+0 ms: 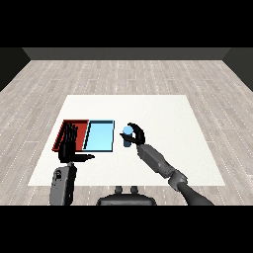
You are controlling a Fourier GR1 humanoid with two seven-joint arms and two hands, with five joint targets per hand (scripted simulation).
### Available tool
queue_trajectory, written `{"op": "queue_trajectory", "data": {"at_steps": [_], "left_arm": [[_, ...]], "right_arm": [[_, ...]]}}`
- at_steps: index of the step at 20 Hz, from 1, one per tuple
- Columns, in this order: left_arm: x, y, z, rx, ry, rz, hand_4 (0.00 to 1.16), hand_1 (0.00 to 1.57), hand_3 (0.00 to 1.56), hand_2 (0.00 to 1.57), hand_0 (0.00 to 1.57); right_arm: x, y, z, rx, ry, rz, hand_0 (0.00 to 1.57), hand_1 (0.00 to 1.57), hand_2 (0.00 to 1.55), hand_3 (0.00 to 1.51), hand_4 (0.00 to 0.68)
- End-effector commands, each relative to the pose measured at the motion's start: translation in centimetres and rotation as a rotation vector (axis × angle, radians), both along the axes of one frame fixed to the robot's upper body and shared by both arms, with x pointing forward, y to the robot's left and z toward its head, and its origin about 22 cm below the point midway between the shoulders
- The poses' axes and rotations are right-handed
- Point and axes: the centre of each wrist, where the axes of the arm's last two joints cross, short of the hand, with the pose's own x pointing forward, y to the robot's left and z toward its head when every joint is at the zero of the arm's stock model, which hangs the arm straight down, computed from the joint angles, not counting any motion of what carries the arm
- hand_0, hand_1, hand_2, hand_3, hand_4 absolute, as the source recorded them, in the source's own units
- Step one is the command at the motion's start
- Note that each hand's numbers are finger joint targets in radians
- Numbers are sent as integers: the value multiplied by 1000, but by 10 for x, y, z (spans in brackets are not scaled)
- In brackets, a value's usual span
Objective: Pick the blue can and put it in the blue box
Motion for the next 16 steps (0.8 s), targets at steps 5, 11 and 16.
{"op": "queue_trajectory", "data": {"at_steps": [5,11,16], "left_arm": [[-8,-5,-9,-15,6,-6,0,0,0,0,0],[0,-8,-17,48,32,-19,0,0,0,0,0],[6,-24,-17,35,49,-109,0,0,0,0,0]], "right_arm": [[7,10,11,-125,39,-57,1496,1496,1480,1436,617],[6,30,36,-141,-49,-26,1445,1445,1454,1400,629],[19,36,61,-217,-123,-20,1458,1458,1455,1401,623]]}}
